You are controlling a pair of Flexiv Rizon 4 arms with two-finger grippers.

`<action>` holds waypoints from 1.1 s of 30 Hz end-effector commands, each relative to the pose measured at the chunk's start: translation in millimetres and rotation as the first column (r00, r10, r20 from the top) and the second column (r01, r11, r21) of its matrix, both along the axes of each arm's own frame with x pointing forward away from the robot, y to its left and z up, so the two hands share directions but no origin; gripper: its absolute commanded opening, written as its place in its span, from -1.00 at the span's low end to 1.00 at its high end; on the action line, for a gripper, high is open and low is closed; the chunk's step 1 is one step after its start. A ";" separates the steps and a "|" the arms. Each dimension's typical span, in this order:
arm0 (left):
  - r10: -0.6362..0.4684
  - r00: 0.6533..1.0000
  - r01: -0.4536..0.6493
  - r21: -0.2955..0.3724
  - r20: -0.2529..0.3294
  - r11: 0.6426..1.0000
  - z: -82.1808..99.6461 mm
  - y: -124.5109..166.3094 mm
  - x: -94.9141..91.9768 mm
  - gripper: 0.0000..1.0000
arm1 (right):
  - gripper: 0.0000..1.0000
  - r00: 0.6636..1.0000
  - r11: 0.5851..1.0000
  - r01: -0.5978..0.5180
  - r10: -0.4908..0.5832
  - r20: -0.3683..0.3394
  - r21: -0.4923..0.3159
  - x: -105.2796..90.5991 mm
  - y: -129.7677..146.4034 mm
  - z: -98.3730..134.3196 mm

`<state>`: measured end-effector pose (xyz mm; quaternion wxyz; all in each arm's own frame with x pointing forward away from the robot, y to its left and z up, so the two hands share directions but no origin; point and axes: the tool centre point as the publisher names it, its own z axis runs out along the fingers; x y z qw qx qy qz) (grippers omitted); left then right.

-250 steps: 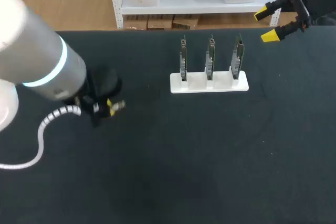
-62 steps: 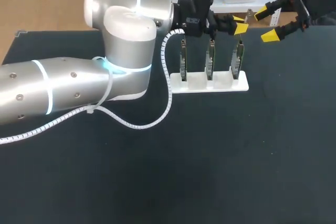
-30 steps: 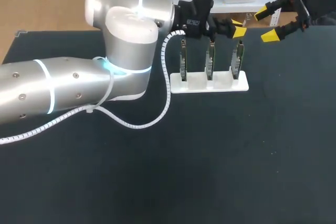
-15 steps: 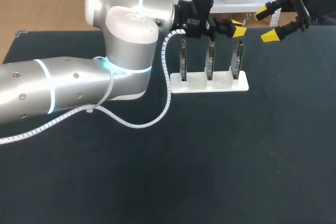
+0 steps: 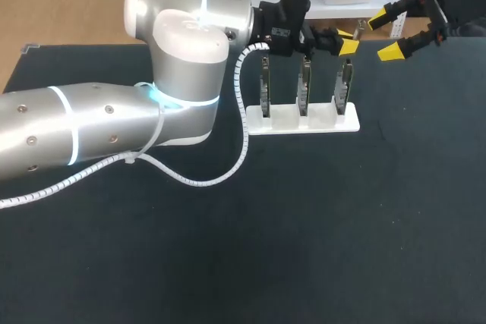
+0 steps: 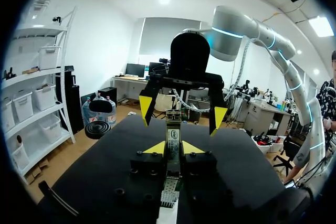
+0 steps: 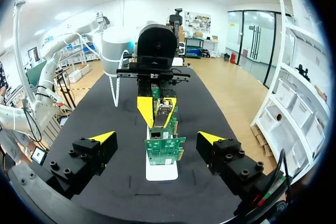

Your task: Pick up the optical module with the left hand, and insert it into the network port with the right hand.

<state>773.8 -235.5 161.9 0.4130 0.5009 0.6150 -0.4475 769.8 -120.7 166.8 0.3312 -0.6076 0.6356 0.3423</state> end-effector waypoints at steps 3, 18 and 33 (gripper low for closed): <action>0.003 1.000 -0.003 -0.006 0.002 1.000 1.3 0.8 -3.1 -1.00 | 1.00 1.000 1.000 0.003 -0.003 0.003 0.000 -1.2 0.2 -0.2; -0.004 1.000 0.004 -0.001 0.009 1.000 1.8 0.6 -4.3 -1.00 | 1.00 1.000 1.000 0.003 -0.003 0.003 0.000 -1.2 0.2 -0.2; -0.004 1.000 0.004 -0.001 0.009 1.000 1.8 0.6 -4.3 -1.00 | 1.00 0.996 0.993 -0.057 0.051 0.067 0.100 11.5 -15.8 14.5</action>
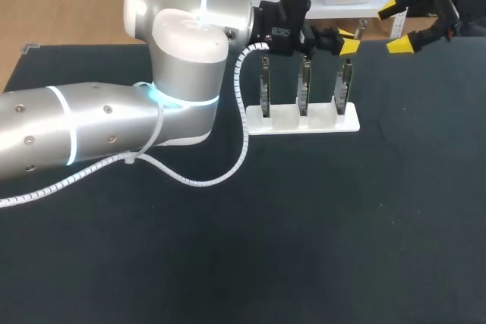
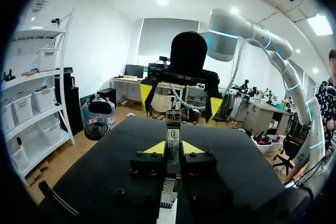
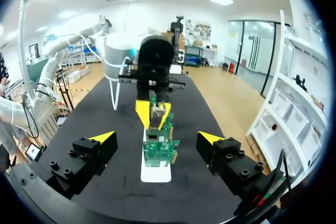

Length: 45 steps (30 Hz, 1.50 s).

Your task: Pick up the optical module with the left hand, and insert it into the network port with the right hand.

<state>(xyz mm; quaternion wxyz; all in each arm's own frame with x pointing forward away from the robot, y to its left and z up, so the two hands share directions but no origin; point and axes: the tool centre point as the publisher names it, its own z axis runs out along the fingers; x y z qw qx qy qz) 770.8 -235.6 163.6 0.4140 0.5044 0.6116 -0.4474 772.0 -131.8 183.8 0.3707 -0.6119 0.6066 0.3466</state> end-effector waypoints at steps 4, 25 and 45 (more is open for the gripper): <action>0.002 1.000 -0.002 0.000 0.002 1.000 0.1 0.7 -1.2 -1.00 | 1.00 0.998 0.997 -0.063 0.063 0.005 0.036 12.9 -1.2 -0.4; 0.002 1.000 -0.002 0.000 0.002 1.000 0.1 0.7 -1.2 -1.00 | 1.00 0.997 0.994 -0.083 0.083 0.005 0.072 18.6 22.0 1.1; 0.002 1.000 -0.002 0.000 0.002 1.000 0.1 0.7 -1.2 -1.00 | 1.00 0.997 0.994 -0.082 0.081 0.013 0.075 11.3 42.3 9.4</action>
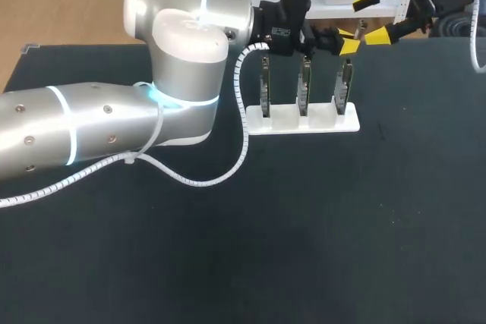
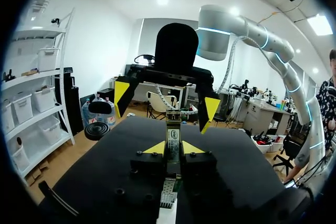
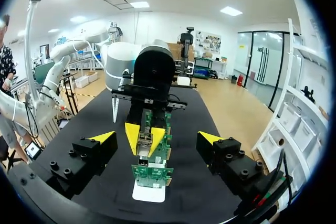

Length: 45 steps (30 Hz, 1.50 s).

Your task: Pick up the optical module with the left hand, and insert it into the network port with the right hand.

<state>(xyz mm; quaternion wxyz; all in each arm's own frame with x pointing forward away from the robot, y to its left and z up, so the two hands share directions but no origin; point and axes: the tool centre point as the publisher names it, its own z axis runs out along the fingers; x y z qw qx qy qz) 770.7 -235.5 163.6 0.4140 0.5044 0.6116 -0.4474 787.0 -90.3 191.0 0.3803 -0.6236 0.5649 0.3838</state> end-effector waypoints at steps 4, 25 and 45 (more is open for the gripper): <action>0.002 1.000 -0.002 0.000 0.002 1.000 0.0 0.7 -1.2 -1.00 | 1.00 1.000 1.000 0.000 0.000 0.005 -0.004 -4.4 1.4 3.2; 0.002 1.000 -0.002 0.000 0.002 1.000 0.0 0.7 -1.2 -1.00 | 1.00 0.998 0.999 0.005 -0.002 -0.060 0.036 -7.4 1.7 6.4; 0.002 1.000 -0.002 0.000 0.002 1.000 0.0 0.7 -1.2 -1.00 | 1.00 0.994 1.000 0.006 -0.005 -0.110 0.011 -14.7 5.0 5.8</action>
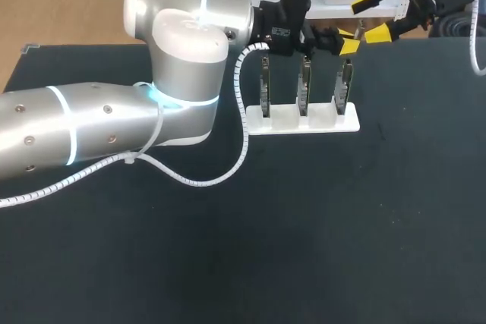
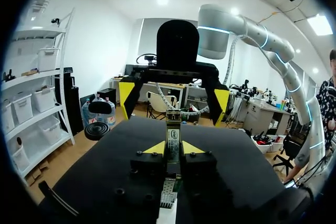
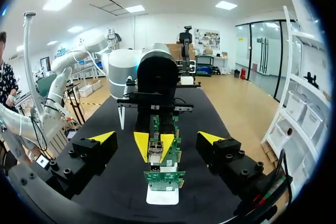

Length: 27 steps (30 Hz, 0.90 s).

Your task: Pick up the optical module with the left hand, and insert it into the network port with the right hand.

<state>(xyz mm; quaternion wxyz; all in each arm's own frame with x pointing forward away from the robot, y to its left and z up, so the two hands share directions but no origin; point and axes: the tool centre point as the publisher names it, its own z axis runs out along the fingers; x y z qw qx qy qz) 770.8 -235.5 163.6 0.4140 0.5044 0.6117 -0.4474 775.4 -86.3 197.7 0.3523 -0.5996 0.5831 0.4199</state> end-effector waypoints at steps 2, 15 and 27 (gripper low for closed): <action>0.002 1.000 -0.002 0.000 0.002 1.000 0.0 0.6 -1.2 -1.00 | 1.00 1.000 1.000 0.005 -0.005 -0.004 -0.001 -3.8 1.1 -1.7; 0.002 1.000 -0.002 0.000 0.002 1.000 0.0 0.6 -1.2 -1.00 | 1.00 1.000 1.000 0.015 -0.015 -0.005 -0.010 -6.0 -3.5 -2.3; 0.002 1.000 -0.002 0.000 0.002 1.000 0.0 0.6 -1.2 -1.00 | 0.00 1.000 1.000 0.017 -0.017 0.002 -0.004 -3.5 -3.5 -2.3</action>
